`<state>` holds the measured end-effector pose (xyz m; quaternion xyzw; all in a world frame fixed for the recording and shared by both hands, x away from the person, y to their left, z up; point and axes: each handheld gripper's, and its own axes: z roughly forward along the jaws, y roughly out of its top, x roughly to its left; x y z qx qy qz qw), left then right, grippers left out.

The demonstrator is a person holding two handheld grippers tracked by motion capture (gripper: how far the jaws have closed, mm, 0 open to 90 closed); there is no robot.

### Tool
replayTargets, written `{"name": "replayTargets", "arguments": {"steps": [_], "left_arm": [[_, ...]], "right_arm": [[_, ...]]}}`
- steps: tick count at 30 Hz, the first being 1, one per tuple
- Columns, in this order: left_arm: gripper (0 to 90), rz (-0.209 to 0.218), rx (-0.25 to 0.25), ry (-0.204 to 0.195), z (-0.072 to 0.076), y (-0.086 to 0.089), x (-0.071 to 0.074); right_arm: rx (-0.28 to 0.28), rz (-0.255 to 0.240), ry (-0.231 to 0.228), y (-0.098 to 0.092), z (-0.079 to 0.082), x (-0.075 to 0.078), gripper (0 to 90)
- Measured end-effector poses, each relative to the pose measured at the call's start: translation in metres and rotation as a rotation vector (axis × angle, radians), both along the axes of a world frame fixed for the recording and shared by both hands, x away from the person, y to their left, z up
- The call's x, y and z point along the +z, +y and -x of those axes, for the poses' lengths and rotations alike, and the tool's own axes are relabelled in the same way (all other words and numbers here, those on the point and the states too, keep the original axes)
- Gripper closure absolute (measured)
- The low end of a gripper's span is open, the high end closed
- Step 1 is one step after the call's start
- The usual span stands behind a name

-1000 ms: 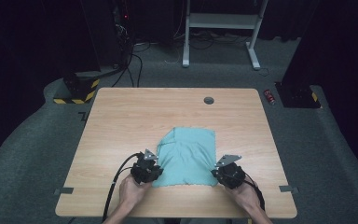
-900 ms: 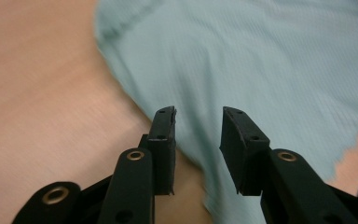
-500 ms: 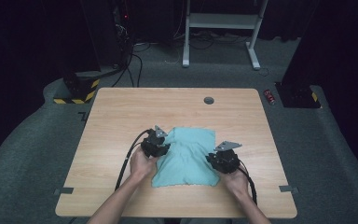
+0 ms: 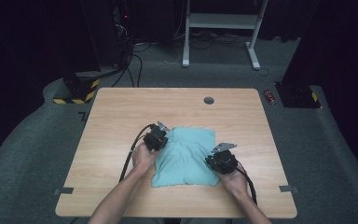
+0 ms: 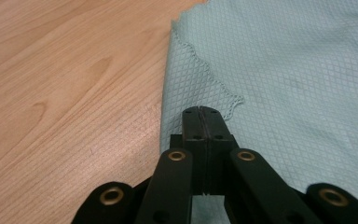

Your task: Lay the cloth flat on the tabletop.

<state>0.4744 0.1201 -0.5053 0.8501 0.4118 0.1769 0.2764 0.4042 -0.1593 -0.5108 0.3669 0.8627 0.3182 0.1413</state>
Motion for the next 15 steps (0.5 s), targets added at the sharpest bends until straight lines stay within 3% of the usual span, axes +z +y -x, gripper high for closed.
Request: {"name": "replayTargets", "arguments": {"steps": [2, 6, 9, 10, 12, 15], "left_arm": [[90.0, -0.008, 0.003, -0.009, -0.001, 0.001, 0.001], [90.0, 0.099, 0.116, -0.031, -0.012, 0.026, 0.007], [89.5, 0.133, 0.186, -0.011, -0.02, 0.044, 0.003], [88.0, 0.125, 0.213, -0.006, -0.021, 0.049, 0.0], [77.5, 0.138, 0.215, 0.003, -0.02, 0.052, 0.001], [63.3, 0.141, 0.187, -0.037, -0.005, 0.051, 0.01]], "right_arm": [[0.001, -0.001, 0.001, 0.0, 0.0, 0.0, 80.8], [0.011, 0.003, -0.001, -0.001, -0.001, 0.0, 81.6], [0.007, 0.0, 0.003, -0.002, -0.002, 0.0, 81.1], [0.007, 0.002, 0.0, -0.002, -0.002, 0.0, 80.5], [-0.002, 0.001, -0.007, -0.004, -0.001, 0.001, 78.7], [-0.021, -0.027, -0.022, -0.011, 0.003, 0.007, 76.2]]}}
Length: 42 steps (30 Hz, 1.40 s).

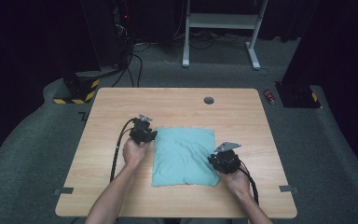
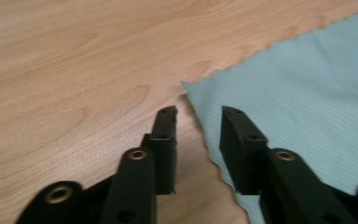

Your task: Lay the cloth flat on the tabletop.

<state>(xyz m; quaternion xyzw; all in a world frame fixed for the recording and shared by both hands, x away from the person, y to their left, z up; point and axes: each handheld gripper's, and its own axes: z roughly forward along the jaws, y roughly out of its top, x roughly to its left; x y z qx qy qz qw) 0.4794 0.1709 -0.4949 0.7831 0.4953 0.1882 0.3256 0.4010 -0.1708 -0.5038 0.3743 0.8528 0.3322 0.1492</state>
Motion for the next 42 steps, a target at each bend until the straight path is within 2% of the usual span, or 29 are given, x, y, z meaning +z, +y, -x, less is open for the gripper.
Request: {"name": "replayTargets", "arguments": {"steps": [2, 5, 6, 7, 8, 10, 12, 14, 16, 17, 19, 21, 25, 26, 29, 32, 33, 34, 36, 37, 39, 40, 42], "left_arm": [[58.7, -0.004, -0.047, -0.024, 0.017, -0.002, 0.008], [55.4, 0.0, -0.119, -0.023, 0.045, -0.006, 0.014], [54.7, 0.0, -0.119, -0.023, 0.045, -0.006, 0.014], [54.6, 0.003, -0.15, -0.029, 0.063, -0.008, 0.012], [54.3, 0.024, -0.169, -0.014, 0.074, -0.008, 0.01], [53.5, 0.033, -0.185, -0.004, 0.087, -0.009, 0.005], [52.5, 0.005, -0.197, 0.004, 0.099, -0.011, -0.002], [52.2, -0.012, -0.197, 0.007, 0.105, -0.012, -0.008], [52.4, -0.024, -0.192, 0.016, 0.108, -0.011, -0.012], [52.9, -0.026, -0.184, 0.026, 0.109, -0.011, -0.015], [53.3, -0.034, -0.174, 0.023, 0.109, -0.009, -0.018], [53.8, -0.039, -0.161, 0.021, 0.109, -0.008, -0.018], [53.2, -0.04, -0.158, 0.025, 0.109, -0.007, -0.018], [52.7, -0.041, -0.162, 0.026, 0.11, -0.007, -0.017], [52.0, -0.013, -0.183, 0.014, 0.118, -0.008, -0.015], [51.9, -0.003, -0.201, 0.005, 0.126, -0.01, -0.012], [52.0, -0.003, -0.201, 0.005, 0.126, -0.01, -0.012], [52.2, -0.013, -0.205, 0.007, 0.129, -0.011, -0.013], [52.8, -0.029, -0.206, 0.016, 0.13, -0.013, -0.015], [53.3, -0.033, -0.208, 0.025, 0.131, -0.014, -0.016], [53.9, -0.036, -0.205, 0.024, 0.133, -0.015, -0.018], [54.5, -0.041, -0.204, 0.026, 0.133, -0.015, -0.018], [55.2, -0.054, -0.205, 0.023, 0.135, -0.015, -0.017]], "right_arm": [[0.001, -0.003, -0.007, -0.006, 0.005, 0.005, 74.5], [0.016, 0.0, -0.006, -0.012, 0.014, 0.009, 72.9], [0.02, 0.006, 0.001, -0.012, 0.017, 0.01, 72.2], [0.024, 0.013, 0.01, -0.013, 0.019, 0.009, 71.6], [0.031, 0.016, 0.014, -0.013, 0.02, 0.008, 71.4], [0.039, 0.027, 0.025, -0.012, 0.021, 0.004, 71.2], [0.036, 0.04, 0.03, -0.01, 0.018, 0.001, 71.8], [0.033, 0.051, 0.033, -0.007, 0.014, -0.002, 76.5], [0.04, 0.063, 0.027, -0.006, 0.011, -0.004, 87.0], [0.043, 0.069, 0.03, -0.006, 0.009, -0.004, 89.5], [0.059, 0.079, 0.034, -0.006, 0.008, -0.003, 90.0], [0.056, 0.116, 0.01, -0.005, 0.005, -0.002, 90.0], [0.023, 0.094, 0.005, -0.007, -0.001, 0.003, 89.8], [0.029, 0.094, -0.001, -0.006, 0.0, 0.004, 87.9], [0.041, 0.07, 0.003, -0.008, 0.011, 0.01, 77.2], [0.043, 0.024, 0.025, -0.016, 0.029, 0.012, 73.2], [0.043, 0.024, 0.025, -0.016, 0.029, 0.012, 73.2], [0.045, 0.027, 0.036, -0.019, 0.041, 0.007, 72.6], [0.037, 0.029, 0.053, -0.02, 0.047, 0.001, 72.6], [0.032, 0.028, 0.055, -0.022, 0.048, -0.002, 72.9], [0.021, 0.015, 0.054, -0.023, 0.05, -0.005, 80.2], [0.022, 0.018, 0.058, -0.023, 0.051, -0.005, 87.0], [0.039, 0.047, 0.05, -0.021, 0.054, -0.004, 90.0]]}}
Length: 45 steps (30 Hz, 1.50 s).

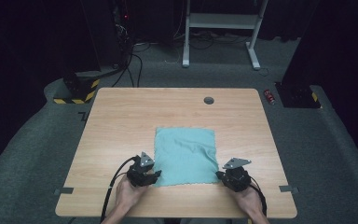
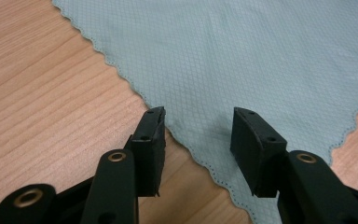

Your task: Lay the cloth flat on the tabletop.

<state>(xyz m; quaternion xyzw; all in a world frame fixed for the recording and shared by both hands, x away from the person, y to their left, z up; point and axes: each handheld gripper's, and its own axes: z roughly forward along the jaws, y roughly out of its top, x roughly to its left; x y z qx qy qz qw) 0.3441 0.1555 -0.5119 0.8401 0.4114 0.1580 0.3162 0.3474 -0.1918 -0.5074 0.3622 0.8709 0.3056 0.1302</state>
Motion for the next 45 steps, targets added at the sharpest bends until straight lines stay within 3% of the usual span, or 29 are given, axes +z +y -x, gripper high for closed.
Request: {"name": "replayTargets", "arguments": {"steps": [3, 10, 13, 16, 17, 21, 26, 33, 35, 39, 42, 45], "left_arm": [[55.1, -0.002, 0.004, 0.004, 0.005, 0.002, 0.0], [52.8, -0.012, -0.004, 0.027, 0.011, 0.01, 0.002], [51.9, -0.003, -0.012, 0.038, 0.016, 0.009, 0.003], [52.5, -0.001, -0.021, 0.032, 0.022, 0.006, 0.005], [54.2, -0.022, -0.026, 0.031, 0.024, 0.003, 0.004], [68.0, 0.0, -0.02, 0.029, 0.022, 0.001, 0.003], [86.8, 0.001, -0.06, 0.037, 0.021, -0.001, 0.003], [89.8, 0.031, -0.075, 0.086, 0.02, 0.004, 0.004], [88.3, 0.048, -0.073, 0.093, 0.019, 0.006, 0.005], [66.5, 0.077, -0.024, 0.075, 0.008, 0.014, 0.008], [55.8, 0.116, 0.032, 0.048, -0.013, 0.023, 0.012], [52.6, 0.125, 0.096, 0.022, -0.038, 0.03, 0.014]], "right_arm": [[0.029, 0.024, -0.014, 0.001, 0.007, 0.003, 90.0], [0.015, 0.015, -0.012, 0.0, 0.01, 0.007, 89.4], [-0.016, 0.013, -0.026, 0.0, 0.008, 0.005, 78.7], [-0.023, -0.001, -0.04, 0.0, 0.009, 0.006, 75.6], [-0.018, -0.01, -0.049, 0.003, 0.009, 0.007, 74.8], [0.005, -0.011, -0.049, 0.013, 0.006, 0.006, 75.5], [0.005, -0.02, -0.039, 0.02, -0.001, 0.0, 76.0], [0.02, -0.002, -0.044, 0.023, 0.0, -0.003, 76.5], [0.027, 0.007, -0.046, 0.023, 0.0, -0.003, 75.8], [0.031, -0.009, -0.057, 0.025, 0.002, -0.001, 71.7], [0.044, -0.04, -0.073, 0.029, 0.003, 0.002, 69.4], [0.051, -0.087, -0.077, 0.037, 0.002, 0.002, 66.3]]}}
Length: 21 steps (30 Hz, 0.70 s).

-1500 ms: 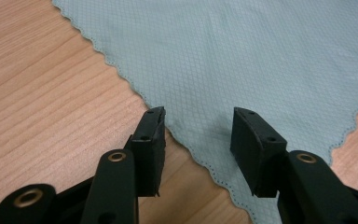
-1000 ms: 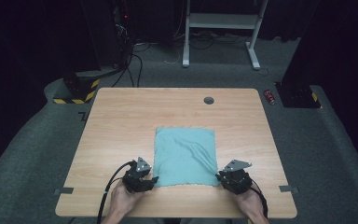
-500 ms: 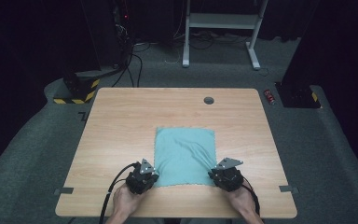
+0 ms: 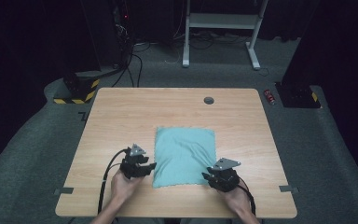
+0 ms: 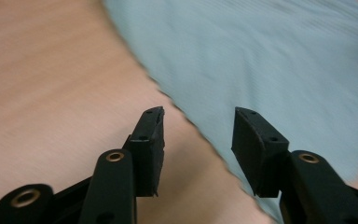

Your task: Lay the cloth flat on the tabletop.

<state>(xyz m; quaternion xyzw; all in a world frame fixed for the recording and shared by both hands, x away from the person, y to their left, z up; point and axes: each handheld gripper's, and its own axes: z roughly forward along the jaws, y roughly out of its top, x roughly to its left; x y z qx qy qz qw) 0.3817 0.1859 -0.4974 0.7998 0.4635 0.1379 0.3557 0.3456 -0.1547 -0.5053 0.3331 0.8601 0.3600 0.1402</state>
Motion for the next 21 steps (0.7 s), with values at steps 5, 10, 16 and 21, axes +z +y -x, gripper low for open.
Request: {"name": "replayTargets", "arguments": {"steps": [5, 10, 16, 21], "left_arm": [[50.7, 0.015, 0.086, -0.038, -0.037, 0.004, 0.002], [48.3, 0.035, 0.117, -0.028, -0.064, 0.001, 0.001], [47.2, 0.031, 0.134, -0.044, -0.085, -0.004, -0.005], [46.8, 0.002, 0.122, -0.022, -0.097, -0.01, -0.01]], "right_arm": [[0.034, -0.039, -0.012, 0.022, -0.003, -0.002, 61.6], [0.084, -0.051, -0.025, 0.047, -0.001, -0.002, 59.8], [0.154, -0.063, -0.024, 0.074, 0.001, -0.003, 59.8], [0.198, -0.044, -0.02, 0.09, 0.003, -0.009, 59.1]]}}
